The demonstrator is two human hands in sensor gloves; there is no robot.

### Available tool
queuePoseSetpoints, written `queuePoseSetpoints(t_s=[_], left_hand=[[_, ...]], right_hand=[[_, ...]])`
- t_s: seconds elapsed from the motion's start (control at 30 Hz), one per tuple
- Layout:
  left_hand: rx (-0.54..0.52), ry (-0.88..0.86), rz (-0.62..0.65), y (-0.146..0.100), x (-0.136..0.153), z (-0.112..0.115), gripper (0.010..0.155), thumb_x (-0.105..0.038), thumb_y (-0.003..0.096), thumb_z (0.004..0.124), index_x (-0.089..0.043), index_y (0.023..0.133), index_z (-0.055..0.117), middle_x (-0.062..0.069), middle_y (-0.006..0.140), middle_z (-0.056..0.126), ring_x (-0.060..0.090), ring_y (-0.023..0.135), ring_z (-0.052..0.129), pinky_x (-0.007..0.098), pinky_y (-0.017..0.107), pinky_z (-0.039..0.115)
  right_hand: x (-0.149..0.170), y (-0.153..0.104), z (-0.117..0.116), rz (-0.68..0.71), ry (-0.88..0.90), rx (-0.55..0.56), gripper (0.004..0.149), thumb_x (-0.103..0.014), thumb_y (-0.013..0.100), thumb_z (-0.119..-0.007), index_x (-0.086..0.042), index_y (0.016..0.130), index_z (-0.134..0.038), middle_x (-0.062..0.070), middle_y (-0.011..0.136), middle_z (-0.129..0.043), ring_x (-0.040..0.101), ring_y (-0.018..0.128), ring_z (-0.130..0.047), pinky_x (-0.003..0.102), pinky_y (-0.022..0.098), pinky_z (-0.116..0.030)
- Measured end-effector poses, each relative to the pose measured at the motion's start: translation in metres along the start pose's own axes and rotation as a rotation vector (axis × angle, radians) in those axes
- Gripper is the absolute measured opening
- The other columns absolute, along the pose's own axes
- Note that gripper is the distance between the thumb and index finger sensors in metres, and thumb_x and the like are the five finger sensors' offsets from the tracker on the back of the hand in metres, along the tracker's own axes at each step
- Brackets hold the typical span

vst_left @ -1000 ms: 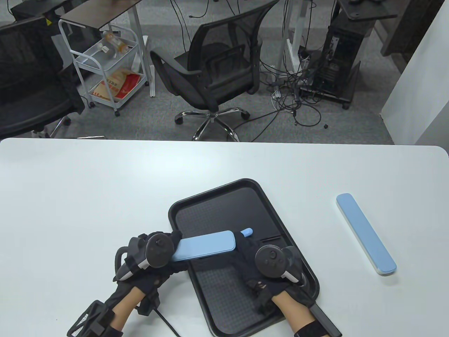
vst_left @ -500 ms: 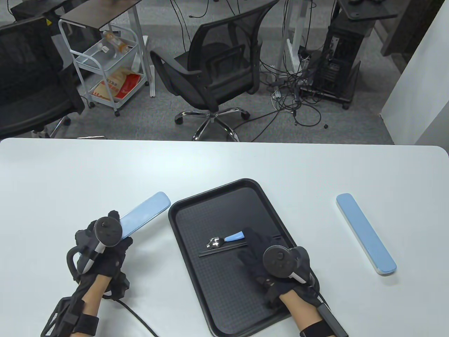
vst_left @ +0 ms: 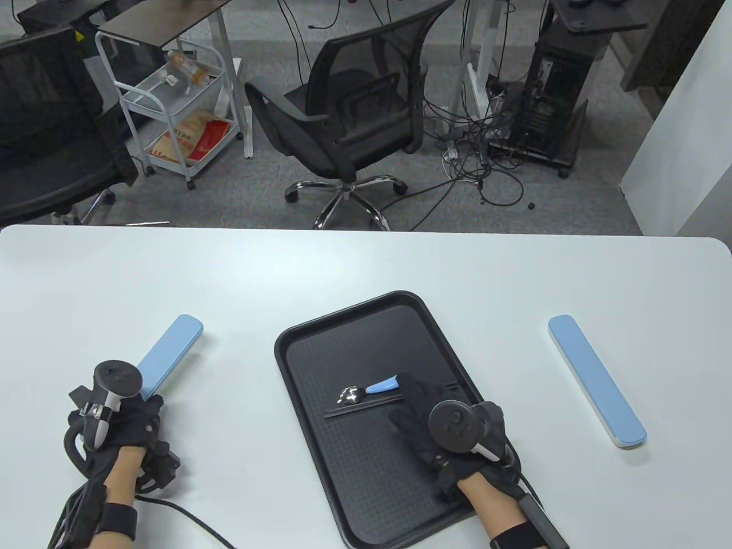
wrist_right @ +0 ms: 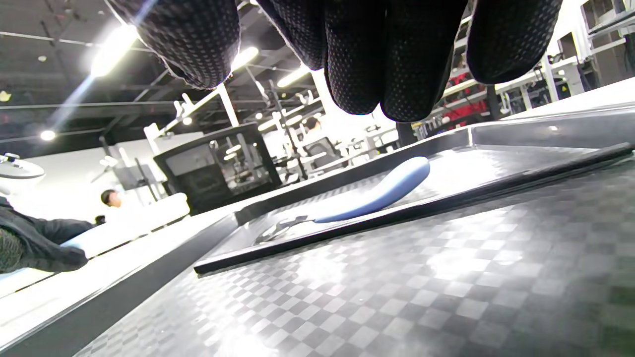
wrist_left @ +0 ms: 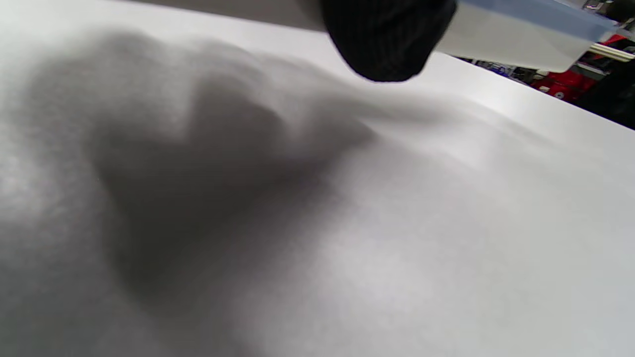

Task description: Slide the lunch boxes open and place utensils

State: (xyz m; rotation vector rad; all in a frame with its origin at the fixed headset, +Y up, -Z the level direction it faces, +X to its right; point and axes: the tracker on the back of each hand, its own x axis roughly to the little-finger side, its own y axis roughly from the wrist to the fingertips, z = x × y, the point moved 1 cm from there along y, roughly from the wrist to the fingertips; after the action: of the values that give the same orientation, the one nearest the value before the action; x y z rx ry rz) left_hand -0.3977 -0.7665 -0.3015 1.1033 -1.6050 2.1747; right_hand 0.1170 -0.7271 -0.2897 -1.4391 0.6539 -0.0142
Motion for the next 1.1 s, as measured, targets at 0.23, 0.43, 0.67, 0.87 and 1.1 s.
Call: queuePoseSetpoints(t_s=[0.23,0.43,0.67,0.87,1.1], left_hand=[[0.071,-0.008,-0.079,0.009,0.014,0.006,0.089,-0.043,0.0566,0.079,-0.028,0.113,0.012,-0.001,0.121,0.029,0.034,0.118,0.024,0.071,0.081,0.016],[0.126,0.008,-0.086,0.012,0.017,0.011,0.089,-0.045,0.0581,0.076,-0.027,0.112,0.008,-0.001,0.121,0.024,0.034,0.118,0.022,0.071,0.081,0.016],[0.151,0.005,-0.073,0.011,0.018,0.012,0.089,-0.049,0.0590,0.073,-0.027,0.111,0.004,-0.001,0.121,0.019,0.033,0.117,0.017,0.071,0.082,0.016],[0.140,0.021,-0.028,0.007,0.012,0.011,0.096,-0.060,0.0549,0.073,-0.026,0.111,0.003,0.004,0.122,0.014,0.038,0.117,0.016,0.073,0.080,0.014],[0.054,0.112,0.065,-0.009,-0.007,0.008,0.101,-0.068,0.0477,0.078,-0.028,0.113,0.012,0.006,0.123,0.012,0.040,0.117,0.016,0.076,0.078,0.015]], right_hand=[[0.001,0.000,-0.001,-0.005,0.002,-0.026,0.067,-0.046,0.054,-0.078,-0.010,0.108,-0.059,0.019,0.101,-0.077,0.046,0.089,-0.080,0.068,0.064,-0.065],[0.000,0.001,-0.002,-0.001,-0.009,-0.046,0.067,-0.046,0.054,-0.078,-0.010,0.108,-0.059,0.019,0.102,-0.077,0.047,0.089,-0.080,0.068,0.064,-0.065],[0.000,0.000,-0.003,-0.005,-0.023,-0.059,0.066,-0.046,0.055,-0.078,-0.010,0.107,-0.060,0.019,0.102,-0.077,0.047,0.089,-0.080,0.069,0.063,-0.065],[0.004,0.001,0.007,-0.022,-0.020,-0.020,0.067,-0.046,0.054,-0.078,-0.010,0.108,-0.060,0.019,0.102,-0.077,0.047,0.089,-0.080,0.069,0.064,-0.065],[0.029,-0.002,0.028,-0.076,-0.107,0.063,0.067,-0.046,0.054,-0.078,-0.011,0.107,-0.060,0.019,0.101,-0.077,0.047,0.089,-0.080,0.069,0.064,-0.065]])
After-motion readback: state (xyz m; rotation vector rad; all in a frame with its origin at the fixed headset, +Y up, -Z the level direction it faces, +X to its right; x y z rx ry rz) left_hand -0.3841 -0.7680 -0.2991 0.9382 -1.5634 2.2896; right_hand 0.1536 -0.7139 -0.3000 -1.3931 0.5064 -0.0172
